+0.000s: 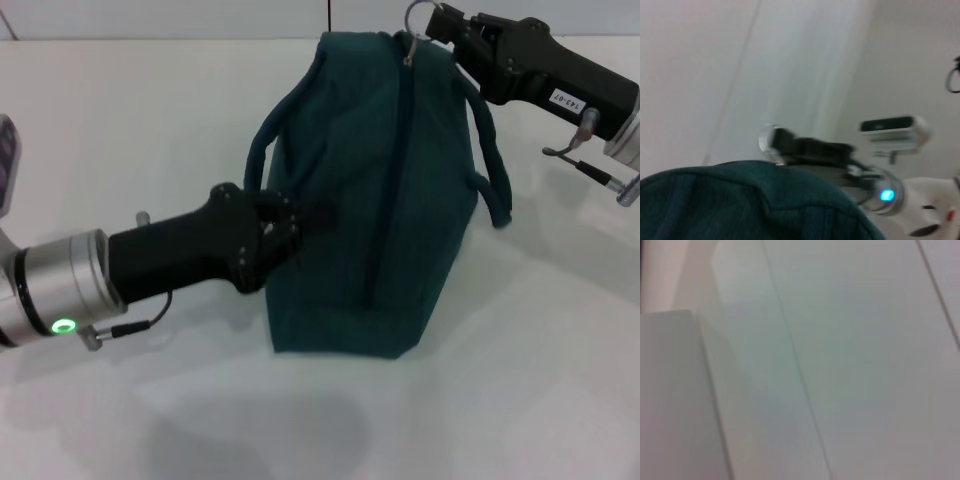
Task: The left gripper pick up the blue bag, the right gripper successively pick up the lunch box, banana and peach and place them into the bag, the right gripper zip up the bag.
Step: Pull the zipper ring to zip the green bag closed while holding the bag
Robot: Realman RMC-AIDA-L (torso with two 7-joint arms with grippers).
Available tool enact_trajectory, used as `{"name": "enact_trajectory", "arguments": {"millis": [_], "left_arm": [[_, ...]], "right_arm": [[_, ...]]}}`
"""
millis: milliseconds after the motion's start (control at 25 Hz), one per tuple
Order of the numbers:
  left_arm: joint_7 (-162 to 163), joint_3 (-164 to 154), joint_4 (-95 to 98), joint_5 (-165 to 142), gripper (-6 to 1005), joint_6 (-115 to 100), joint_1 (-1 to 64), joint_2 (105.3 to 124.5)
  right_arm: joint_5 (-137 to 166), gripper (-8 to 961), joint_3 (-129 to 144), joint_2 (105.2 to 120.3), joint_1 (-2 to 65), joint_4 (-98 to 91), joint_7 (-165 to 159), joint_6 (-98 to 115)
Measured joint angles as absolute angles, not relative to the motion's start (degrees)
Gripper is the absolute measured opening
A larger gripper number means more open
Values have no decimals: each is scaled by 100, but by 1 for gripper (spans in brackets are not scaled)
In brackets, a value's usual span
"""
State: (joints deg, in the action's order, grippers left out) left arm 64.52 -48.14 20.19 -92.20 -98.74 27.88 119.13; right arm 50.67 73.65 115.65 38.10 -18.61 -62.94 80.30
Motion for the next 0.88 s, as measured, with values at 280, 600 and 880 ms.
{"name": "enact_trajectory", "arguments": {"millis": [280,600,880], "left_arm": [[6460,-4815,2024,-9408,54,-10610,2587,11830],[6459,-4474,2020,-9346,55,-10730,2252,11732],[6566,-3994,1996,-9350,55,-10082,2150,11818]], "right_arm": [[4960,5,7361,11566,3738,-1904,-6315,7705],[4929,5,7217,11572,3670,-1914,-6319,7811],[4923,5,7229,11595,3414,-1986,-6757,8556]]}}
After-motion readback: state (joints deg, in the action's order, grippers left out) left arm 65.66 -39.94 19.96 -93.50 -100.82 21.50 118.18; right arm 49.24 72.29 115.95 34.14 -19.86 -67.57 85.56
